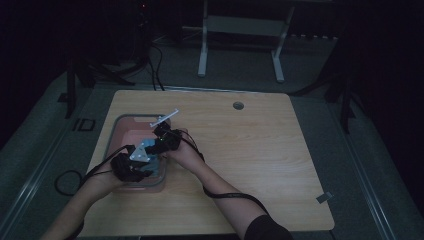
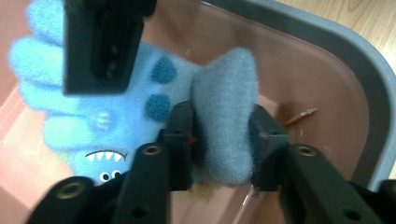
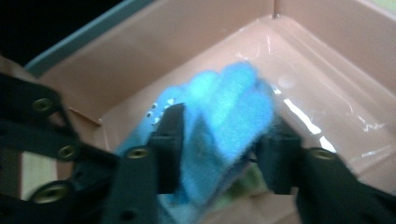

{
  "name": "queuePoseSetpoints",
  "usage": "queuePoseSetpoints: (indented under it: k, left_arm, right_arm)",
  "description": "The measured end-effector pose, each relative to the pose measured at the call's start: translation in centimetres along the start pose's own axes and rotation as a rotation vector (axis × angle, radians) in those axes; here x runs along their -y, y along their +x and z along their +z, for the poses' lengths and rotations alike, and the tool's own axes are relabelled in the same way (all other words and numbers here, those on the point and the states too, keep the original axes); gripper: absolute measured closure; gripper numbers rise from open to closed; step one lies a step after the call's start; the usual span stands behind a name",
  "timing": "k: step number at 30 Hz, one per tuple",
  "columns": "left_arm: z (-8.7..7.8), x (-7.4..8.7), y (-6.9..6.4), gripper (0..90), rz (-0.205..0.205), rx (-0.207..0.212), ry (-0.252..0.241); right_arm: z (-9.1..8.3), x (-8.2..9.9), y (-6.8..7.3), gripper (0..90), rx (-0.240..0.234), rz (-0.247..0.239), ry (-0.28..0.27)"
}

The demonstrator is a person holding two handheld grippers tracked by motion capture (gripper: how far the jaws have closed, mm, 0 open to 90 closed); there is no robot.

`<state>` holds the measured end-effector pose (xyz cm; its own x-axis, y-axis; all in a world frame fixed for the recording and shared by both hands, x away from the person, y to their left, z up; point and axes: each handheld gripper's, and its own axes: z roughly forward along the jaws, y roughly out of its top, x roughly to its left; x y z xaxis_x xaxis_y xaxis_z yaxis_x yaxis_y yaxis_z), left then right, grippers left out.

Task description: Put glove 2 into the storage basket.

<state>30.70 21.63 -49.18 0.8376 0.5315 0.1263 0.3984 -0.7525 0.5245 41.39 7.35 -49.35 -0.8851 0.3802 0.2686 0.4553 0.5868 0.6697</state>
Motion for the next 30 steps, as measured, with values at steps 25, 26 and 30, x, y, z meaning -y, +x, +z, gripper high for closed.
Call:
queuePoseSetpoints:
  k: [25,26,30]
  left_arm:
    - [-2.8,-2.8,-0.1,2.6,-0.157,-0.070,-0.222]
    - [-2.8,-3.0,-0.3,2.6,-0.155,-0.075,-0.232]
    - [-2.5,-4.3,-0.9,2.6,-0.166,-0.038,-0.273]
  right_arm:
    - [-8.3,2.3,-1.0,15.3,0.019,-0.061,-0.101]
    - [-8.7,2.5,-1.2,15.3,0.021,-0.068,-0.105]
    - [-10.2,3.5,-1.7,15.2,0.036,-0.070,-0.114]
